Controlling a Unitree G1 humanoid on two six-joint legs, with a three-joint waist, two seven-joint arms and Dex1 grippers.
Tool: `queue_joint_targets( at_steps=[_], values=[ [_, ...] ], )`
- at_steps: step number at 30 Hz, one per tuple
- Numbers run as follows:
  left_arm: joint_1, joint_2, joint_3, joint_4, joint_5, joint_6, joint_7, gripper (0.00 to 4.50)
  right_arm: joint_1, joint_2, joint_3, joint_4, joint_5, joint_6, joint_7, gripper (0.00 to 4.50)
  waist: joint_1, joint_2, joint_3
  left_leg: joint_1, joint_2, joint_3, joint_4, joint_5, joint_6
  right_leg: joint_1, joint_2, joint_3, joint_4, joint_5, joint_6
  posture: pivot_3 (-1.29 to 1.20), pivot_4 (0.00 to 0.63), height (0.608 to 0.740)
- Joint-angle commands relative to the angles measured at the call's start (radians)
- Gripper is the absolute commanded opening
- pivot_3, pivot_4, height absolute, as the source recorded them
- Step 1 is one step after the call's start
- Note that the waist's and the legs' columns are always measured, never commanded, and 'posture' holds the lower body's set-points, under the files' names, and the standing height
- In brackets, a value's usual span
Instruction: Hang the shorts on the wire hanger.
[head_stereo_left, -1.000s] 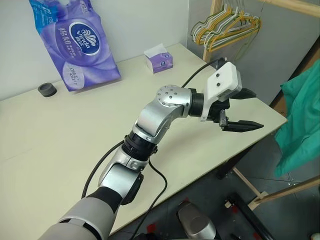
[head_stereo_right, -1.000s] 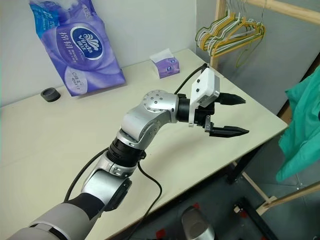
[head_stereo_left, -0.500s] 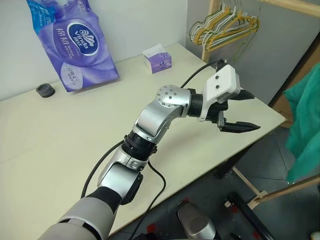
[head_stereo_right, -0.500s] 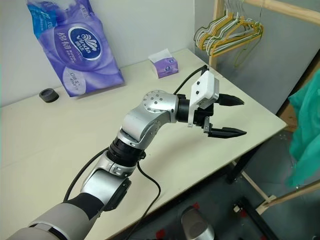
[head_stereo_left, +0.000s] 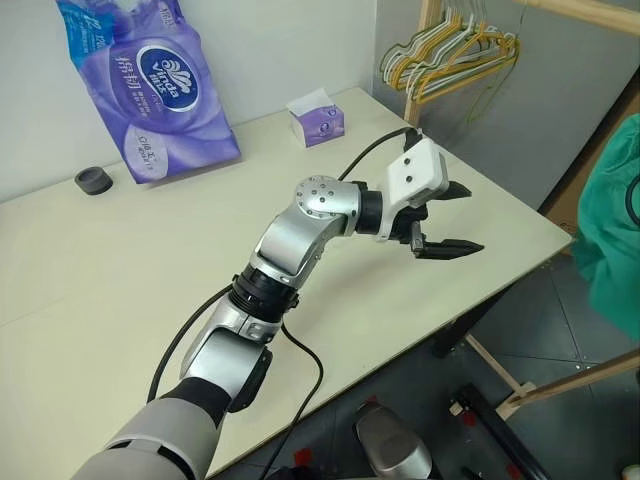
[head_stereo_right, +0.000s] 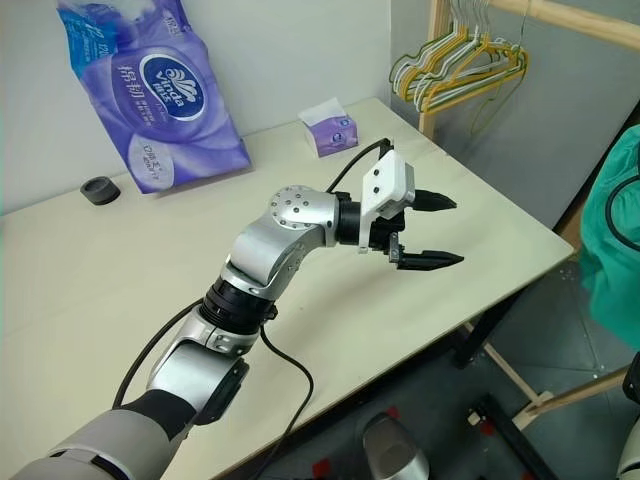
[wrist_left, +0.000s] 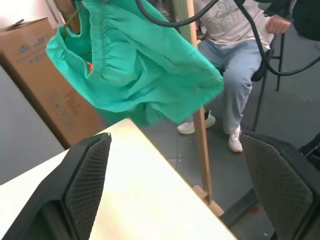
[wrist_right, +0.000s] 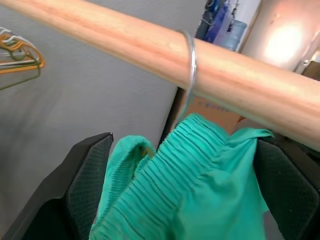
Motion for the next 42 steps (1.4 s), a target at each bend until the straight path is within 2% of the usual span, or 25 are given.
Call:
queue_joint_targets(
  at_steps=[1, 8, 12, 19, 25, 34, 37, 42],
  values=[
    [0.005, 0.015, 0.016, -0.037, 0.001, -0.006, 0.004, 4.33, -0.01, -0.007, -0.044, -0.007, -0.001, 0.001, -0.051, 4.45, 0.0, 0.0, 0.0, 0.0, 0.0, 0.0, 0.0, 0.0, 0.0, 0.0, 0.0, 0.0, 0.0, 0.0, 0.0, -0.48, 0.072, 0.74],
    [0.006, 0.007, 0.008, -0.039, 0.002, -0.008, 0.009, 4.33, -0.039, 0.02, -0.168, 0.044, 0.056, 0.154, -0.193, 4.45, 0.005, -0.001, -0.001, 0.0, 0.0, 0.0, 0.0, 0.0, 0.0, 0.0, 0.0, 0.0, 0.0, 0.0, 0.0, -0.49, 0.075, 0.74],
    [0.007, 0.007, 0.001, -0.04, 0.003, -0.011, 0.0, 4.33, 0.002, 0.074, -0.309, -0.014, 0.128, 0.339, -0.284, 4.45, 0.005, -0.002, -0.002, 0.0, 0.0, 0.0, 0.0, 0.0, 0.001, 0.0, 0.0, 0.0, 0.0, 0.0, 0.0, -0.5, 0.078, 0.74],
    [0.0, 0.004, -0.003, -0.029, 0.006, -0.018, -0.008, 4.33, 0.086, 0.133, -0.374, -0.204, 0.198, 0.512, -0.266, 4.45, 0.005, -0.002, -0.004, 0.0, 0.0, 0.001, 0.0, -0.001, 0.001, 0.0, 0.0, 0.001, 0.001, 0.0, 0.0, -0.51, 0.085, 0.74],
    [0.001, 0.0, -0.006, -0.027, 0.008, -0.021, -0.008, 4.33, 0.134, 0.138, -0.35, -0.293, 0.206, 0.532, -0.24, 4.45, 0.004, -0.002, -0.004, 0.0, 0.0, 0.001, 0.001, -0.001, 0.002, 0.0, 0.0, 0.001, 0.001, 0.0, 0.0, -0.51, 0.089, 0.74],
    [-0.001, -0.004, -0.005, -0.025, 0.012, -0.024, -0.008, 4.33, 0.251, 0.124, -0.252, -0.422, 0.132, 0.391, -0.215, 4.45, 0.002, -0.003, -0.004, 0.0, 0.0, 0.001, 0.0, -0.002, 0.003, 0.0, 0.0, 0.001, 0.001, 0.0, 0.0, -0.51, 0.09, 0.74],
    [0.0, -0.004, -0.006, -0.027, 0.013, -0.024, -0.006, 4.33, 0.328, 0.088, -0.165, -0.44, 0.087, 0.316, -0.139, 4.45, 0.004, -0.003, -0.004, 0.0, 0.0, 0.001, 0.001, -0.002, 0.003, 0.0, 0.0, 0.001, 0.001, 0.0, 0.0, -0.51, 0.09, 0.74],
    [0.004, -0.002, -0.007, -0.031, 0.014, -0.024, -0.007, 4.33, 0.384, 0.033, -0.09, -0.42, 0.062, 0.317, -0.043, 4.45, 0.003, -0.003, -0.004, 0.0, 0.0, 0.001, 0.001, -0.002, 0.003, 0.0, 0.0, 0.001, 0.001, 0.0, 0.0, -0.5, 0.091, 0.74]
  ],
)
